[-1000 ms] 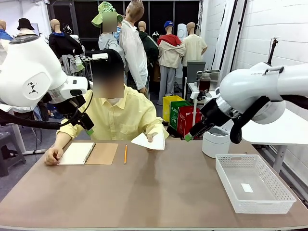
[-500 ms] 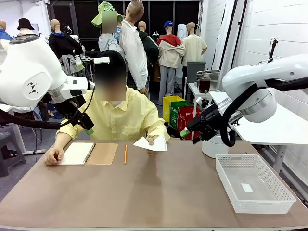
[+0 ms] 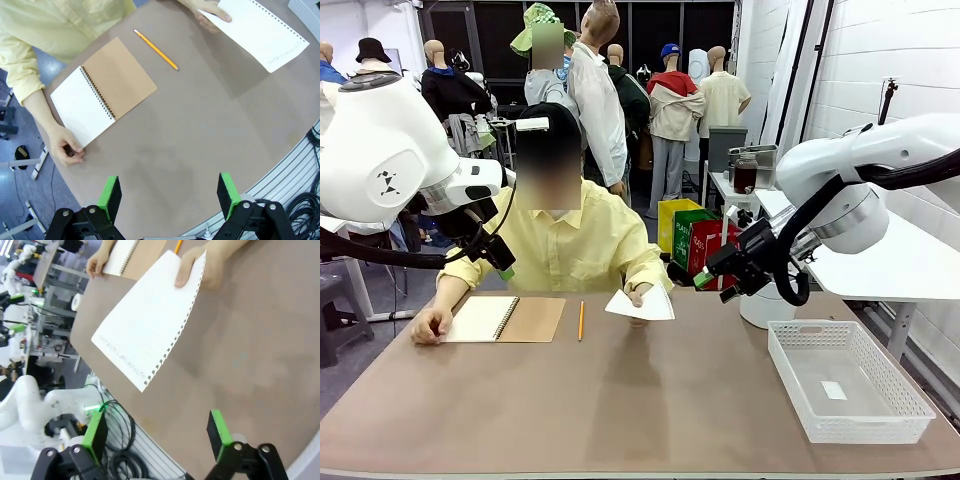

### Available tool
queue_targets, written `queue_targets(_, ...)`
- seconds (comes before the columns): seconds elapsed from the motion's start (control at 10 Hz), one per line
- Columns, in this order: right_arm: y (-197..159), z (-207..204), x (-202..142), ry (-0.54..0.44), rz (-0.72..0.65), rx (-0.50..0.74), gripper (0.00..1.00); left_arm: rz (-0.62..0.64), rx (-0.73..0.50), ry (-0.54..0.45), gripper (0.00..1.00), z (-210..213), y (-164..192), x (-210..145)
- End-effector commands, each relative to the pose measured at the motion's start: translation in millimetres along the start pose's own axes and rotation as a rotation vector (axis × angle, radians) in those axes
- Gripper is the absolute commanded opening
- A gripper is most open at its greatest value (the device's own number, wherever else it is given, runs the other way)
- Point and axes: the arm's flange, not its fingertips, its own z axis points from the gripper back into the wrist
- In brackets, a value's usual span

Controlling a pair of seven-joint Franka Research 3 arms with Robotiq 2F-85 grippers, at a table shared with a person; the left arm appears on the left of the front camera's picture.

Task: Sort the paper based on its condition.
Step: If a person hands you a paper, place it in the Organizing basket , and if it's crumpled, put it in the Trash can.

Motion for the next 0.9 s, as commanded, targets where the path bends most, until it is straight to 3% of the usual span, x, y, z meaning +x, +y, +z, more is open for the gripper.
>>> queue_targets(0.0, -11, -10, 16, -0.017, -0.188, 0.111, 1.0, 0.0, -0.002, -0.002, 1.0, 1, 1, 0)
queue_targets(0.4, -48, -49, 38, -0.036, -0.398, 0.293, 1.0, 0.0, -0.002, -0.002, 1.0, 1, 1, 0)
queue_targets(0.8, -69, -80, 49, 0.006, -0.519, 0.33, 1.0, 0.0, -0.002, -0.002, 1.0, 1, 1, 0)
